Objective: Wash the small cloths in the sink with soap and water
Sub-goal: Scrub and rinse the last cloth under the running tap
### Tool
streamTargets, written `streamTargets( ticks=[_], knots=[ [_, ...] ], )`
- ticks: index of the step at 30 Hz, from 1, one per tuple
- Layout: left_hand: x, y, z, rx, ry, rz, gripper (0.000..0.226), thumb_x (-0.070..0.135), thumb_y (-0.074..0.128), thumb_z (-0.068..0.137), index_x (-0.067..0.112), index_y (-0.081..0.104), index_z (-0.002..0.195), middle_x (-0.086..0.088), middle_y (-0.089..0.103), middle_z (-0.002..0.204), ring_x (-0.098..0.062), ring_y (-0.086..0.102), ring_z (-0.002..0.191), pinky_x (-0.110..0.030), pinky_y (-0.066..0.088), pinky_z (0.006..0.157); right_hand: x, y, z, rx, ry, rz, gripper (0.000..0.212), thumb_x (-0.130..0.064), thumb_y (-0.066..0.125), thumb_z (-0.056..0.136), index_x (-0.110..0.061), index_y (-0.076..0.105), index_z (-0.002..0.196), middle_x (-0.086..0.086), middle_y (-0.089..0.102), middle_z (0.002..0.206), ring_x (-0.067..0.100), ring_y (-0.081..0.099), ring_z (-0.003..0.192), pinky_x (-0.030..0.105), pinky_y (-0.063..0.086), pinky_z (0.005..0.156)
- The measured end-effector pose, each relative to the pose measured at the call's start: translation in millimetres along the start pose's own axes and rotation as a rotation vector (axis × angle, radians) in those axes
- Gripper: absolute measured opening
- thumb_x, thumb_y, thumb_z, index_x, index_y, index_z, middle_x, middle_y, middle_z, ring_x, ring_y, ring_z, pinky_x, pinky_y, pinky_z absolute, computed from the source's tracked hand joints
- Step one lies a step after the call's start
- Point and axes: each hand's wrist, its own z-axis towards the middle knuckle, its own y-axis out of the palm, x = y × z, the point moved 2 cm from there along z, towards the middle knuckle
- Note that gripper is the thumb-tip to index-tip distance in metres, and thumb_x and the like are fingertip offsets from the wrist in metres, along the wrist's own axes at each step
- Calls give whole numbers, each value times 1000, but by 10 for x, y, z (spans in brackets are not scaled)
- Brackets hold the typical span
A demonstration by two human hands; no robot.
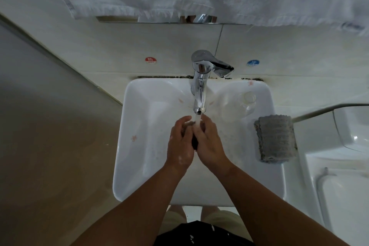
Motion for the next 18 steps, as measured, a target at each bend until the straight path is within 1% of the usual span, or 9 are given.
streamTargets(
  ticks=[2,4,6,8,10,12,14,16,18],
  knots=[
    [20,2,-15,37,38,74,19,36,44,104,41,61,112,5,67,112,-8,67,99,-31,58,85,-19,-28,-35,-17,-57,-46,25,-44,42,102,-29,60,109,-4,64,96,14,64,90,35,55,78],
    [50,33,-25,90,42,162,19,37,42,105,31,60,107,8,67,99,-4,64,88,-22,51,73,-63,-65,-50,32,-93,-129,22,-40,43,105,-26,57,97,-8,64,85,5,62,79,24,48,70],
    [66,49,-33,117,47,248,25,39,41,105,20,57,102,8,64,88,-3,60,80,-23,44,66,-86,-79,-41,56,-95,-224,15,-39,50,104,-27,52,96,-15,59,80,-2,59,72,15,45,66],
    [86,41,-9,142,158,380,20,32,52,102,12,54,98,7,60,82,-6,58,73,-28,44,66,-87,-78,-29,62,-140,-368,17,-36,60,99,-25,48,94,-19,50,74,-4,53,61,12,44,60],
    [120,56,45,119,364,730,21,19,68,92,5,55,102,6,56,82,-17,60,79,-33,49,69,-89,-56,-20,93,-252,-554,25,-33,66,94,-22,45,86,-20,37,68,-2,43,52,11,31,47],
    [148,99,72,6,350,895,20,19,58,98,4,56,110,2,55,94,-22,61,96,-26,43,77,-78,-38,-16,105,-316,-661,30,-29,71,91,-21,45,79,-19,29,65,-1,34,46,8,19,49],
    [152,90,77,-3,299,864,20,25,48,104,8,59,106,-2,59,100,-20,63,99,-24,44,81,-77,-51,13,130,-317,-658,27,-28,71,92,-20,50,77,-17,35,64,1,36,46,7,20,50],
    [122,63,76,34,170,653,30,32,43,106,11,63,99,-3,66,96,-21,66,93,-35,53,87,-93,-67,25,138,-354,-657,23,-31,67,95,-19,58,77,-16,43,66,2,42,50,9,24,51],
    [99,54,80,97,48,408,42,45,40,104,16,66,88,-3,69,86,-24,68,86,-44,56,85,-130,-64,0,146,-320,-553,34,-36,51,104,-21,59,74,-14,52,65,5,52,54,18,36,52]
  ],
)
